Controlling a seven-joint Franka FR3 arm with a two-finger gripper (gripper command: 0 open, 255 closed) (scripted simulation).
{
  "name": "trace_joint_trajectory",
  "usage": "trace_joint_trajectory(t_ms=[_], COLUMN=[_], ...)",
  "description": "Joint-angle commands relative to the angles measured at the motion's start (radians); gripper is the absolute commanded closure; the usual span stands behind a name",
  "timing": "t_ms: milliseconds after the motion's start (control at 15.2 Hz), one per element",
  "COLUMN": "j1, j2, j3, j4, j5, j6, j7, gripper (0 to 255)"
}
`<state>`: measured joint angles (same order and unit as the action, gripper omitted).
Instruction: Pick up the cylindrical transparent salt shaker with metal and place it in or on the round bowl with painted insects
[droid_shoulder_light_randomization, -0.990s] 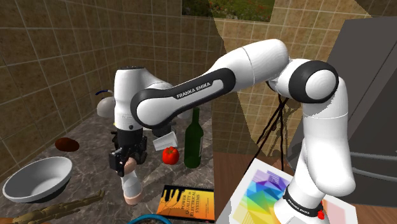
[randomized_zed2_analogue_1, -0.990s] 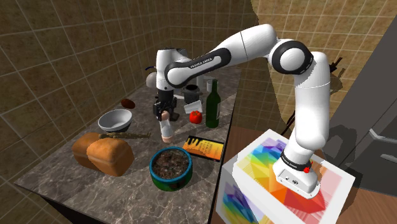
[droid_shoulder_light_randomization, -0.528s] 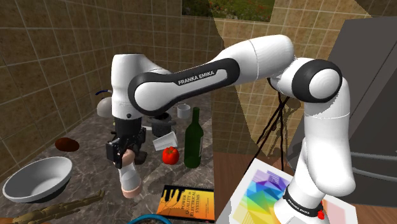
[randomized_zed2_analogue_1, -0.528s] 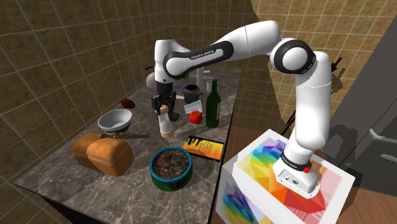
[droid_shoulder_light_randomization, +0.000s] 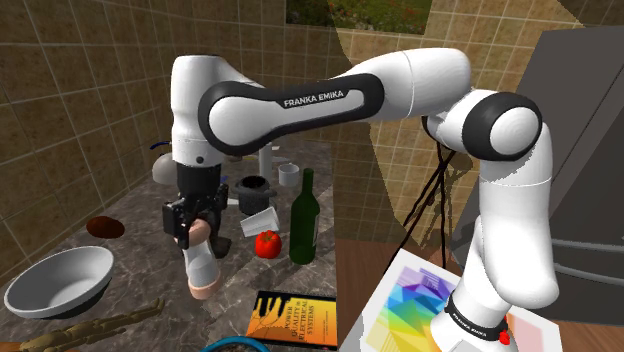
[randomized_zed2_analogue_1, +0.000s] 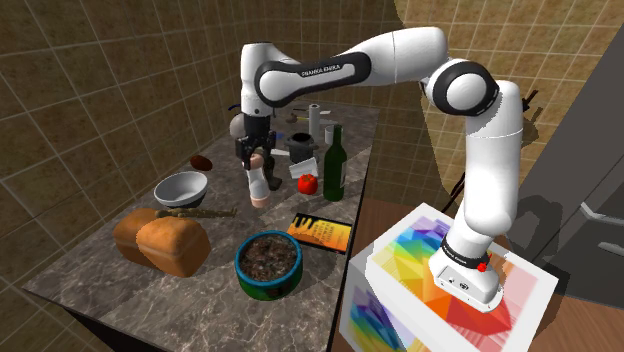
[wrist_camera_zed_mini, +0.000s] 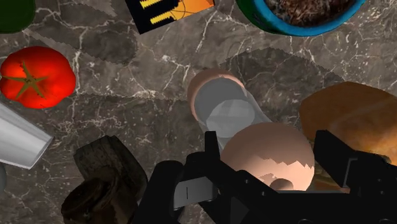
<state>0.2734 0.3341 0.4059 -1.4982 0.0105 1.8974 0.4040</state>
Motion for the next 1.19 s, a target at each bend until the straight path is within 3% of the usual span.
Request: trace_joint_trajectory(t_ms=[0,726,1122], j1=[0.002,0.015,0.053], j2=[0.000,0.016,-0.115], j3=[0.001,0.004,0.042], j4=[0.027,0.190,0.067], j5=[-0.001,-0.009,0.025], j6=[-0.027,-0.173,-0.164], j7=[0.003,0.019,0.106], gripper=[255,255,255])
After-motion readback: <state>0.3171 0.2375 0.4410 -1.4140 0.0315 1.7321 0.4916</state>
